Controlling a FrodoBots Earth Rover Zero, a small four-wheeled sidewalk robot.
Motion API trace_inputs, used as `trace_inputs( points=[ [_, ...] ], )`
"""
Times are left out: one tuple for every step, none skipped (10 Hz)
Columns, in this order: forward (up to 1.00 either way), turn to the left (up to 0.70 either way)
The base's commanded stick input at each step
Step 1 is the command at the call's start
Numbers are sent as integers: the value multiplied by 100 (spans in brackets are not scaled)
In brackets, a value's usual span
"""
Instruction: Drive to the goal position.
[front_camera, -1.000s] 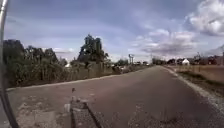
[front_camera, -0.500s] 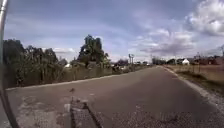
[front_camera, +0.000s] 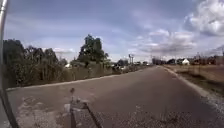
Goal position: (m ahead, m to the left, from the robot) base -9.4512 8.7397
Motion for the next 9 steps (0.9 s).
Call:
trace_inputs(
  points=[
    [4, 0],
    [4, 0],
    [4, 0],
    [4, 0],
    [4, 0],
    [4, 0],
    [4, 0],
    [4, 0],
    [4, 0]
  ],
)
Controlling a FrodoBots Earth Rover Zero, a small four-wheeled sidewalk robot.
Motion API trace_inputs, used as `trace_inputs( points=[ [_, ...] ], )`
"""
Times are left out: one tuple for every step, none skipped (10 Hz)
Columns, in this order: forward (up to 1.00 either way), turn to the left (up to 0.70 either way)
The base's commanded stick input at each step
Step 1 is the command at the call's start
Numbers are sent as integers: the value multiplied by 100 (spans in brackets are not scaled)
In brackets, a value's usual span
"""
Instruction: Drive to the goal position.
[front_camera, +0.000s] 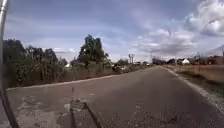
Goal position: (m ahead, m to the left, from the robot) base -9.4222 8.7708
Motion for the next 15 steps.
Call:
trace_inputs(
  points=[
    [4, 0],
    [4, 0],
    [4, 0],
    [4, 0],
    [4, 0],
    [4, 0],
    [4, 0],
    [4, 0],
    [4, 0],
    [4, 0],
    [3, 0],
    [0, 0],
    [0, 0],
    [0, 0],
    [0, 0]
  ],
)
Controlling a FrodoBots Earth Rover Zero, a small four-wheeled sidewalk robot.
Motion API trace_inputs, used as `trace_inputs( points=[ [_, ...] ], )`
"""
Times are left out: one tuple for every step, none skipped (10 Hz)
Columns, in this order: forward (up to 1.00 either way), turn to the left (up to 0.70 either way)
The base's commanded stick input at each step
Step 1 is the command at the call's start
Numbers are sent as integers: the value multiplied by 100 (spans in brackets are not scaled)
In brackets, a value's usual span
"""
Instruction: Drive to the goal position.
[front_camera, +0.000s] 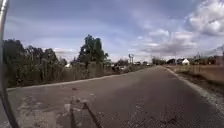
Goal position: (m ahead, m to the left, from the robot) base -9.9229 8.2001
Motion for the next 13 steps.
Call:
trace_inputs(
  points=[
    [0, 0],
    [0, 0],
    [0, 0],
    [0, 0],
    [0, 0],
    [4, 0],
    [5, 0],
    [6, 0],
    [6, 0],
    [7, 0],
    [8, 0],
    [9, 0],
    [47, 0]
  ],
)
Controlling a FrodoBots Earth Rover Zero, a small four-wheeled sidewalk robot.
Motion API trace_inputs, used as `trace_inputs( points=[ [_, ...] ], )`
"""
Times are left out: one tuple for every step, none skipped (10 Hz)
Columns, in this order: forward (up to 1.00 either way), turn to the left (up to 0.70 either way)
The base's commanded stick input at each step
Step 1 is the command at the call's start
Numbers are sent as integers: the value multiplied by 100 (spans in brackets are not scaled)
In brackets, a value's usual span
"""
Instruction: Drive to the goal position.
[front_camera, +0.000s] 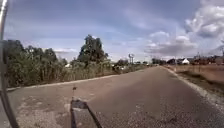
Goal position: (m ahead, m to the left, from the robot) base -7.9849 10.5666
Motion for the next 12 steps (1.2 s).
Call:
trace_inputs(
  points=[
    [70, 20],
    [70, 35],
    [70, 35],
    [70, 35],
    [70, 35],
    [70, 35],
    [70, 35],
    [70, 35],
    [70, 35],
    [70, 35],
    [70, 35],
    [70, 35]
  ],
)
